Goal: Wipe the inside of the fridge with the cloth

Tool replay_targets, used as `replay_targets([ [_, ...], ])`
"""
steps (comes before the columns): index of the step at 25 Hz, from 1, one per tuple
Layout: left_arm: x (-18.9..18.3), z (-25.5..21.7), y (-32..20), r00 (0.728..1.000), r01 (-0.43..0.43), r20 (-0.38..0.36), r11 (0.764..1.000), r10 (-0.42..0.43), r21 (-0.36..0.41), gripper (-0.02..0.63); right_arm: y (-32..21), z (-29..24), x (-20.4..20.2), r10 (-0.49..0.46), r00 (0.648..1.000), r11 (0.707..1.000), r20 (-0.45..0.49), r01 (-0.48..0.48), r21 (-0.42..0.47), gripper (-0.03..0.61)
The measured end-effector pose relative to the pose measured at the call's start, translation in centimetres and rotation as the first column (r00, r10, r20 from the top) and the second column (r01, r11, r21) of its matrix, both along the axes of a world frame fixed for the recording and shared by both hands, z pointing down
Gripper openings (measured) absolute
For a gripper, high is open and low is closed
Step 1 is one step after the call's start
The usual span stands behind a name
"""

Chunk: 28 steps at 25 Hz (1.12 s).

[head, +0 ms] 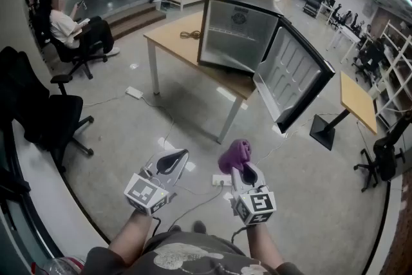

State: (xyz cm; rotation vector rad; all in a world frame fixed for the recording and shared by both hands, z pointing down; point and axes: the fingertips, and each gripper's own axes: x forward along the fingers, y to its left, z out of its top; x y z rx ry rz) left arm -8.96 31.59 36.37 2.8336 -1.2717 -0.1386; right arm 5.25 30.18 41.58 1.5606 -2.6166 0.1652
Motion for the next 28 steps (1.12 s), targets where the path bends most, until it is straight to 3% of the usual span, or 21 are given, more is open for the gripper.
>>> replay_targets([
  [7,0.4,0.5,0.2,1.000,0.001,0.026,1.000,0.000,-0.016,0.017,0.4,0.7,0.5,0.011,1.000,1.000,0.002,-0.011,-0.027,0.038],
  [21,0.4,0.1,0.0,1.000,0.007,0.018,1.000,-0.006,-0.014,0.017,0.4,0.1,1.1,0.008,1.000,1.000,0.005,-0.008,0.003,0.038],
  [28,-1.0,0.3,-0.7,0.995,0.099,0.012,0.995,-0.098,-0.028,0.017,-0.6,-0.5,1.2,-0.044,0.999,0.998,0.027,0.043,0.041,0.038],
])
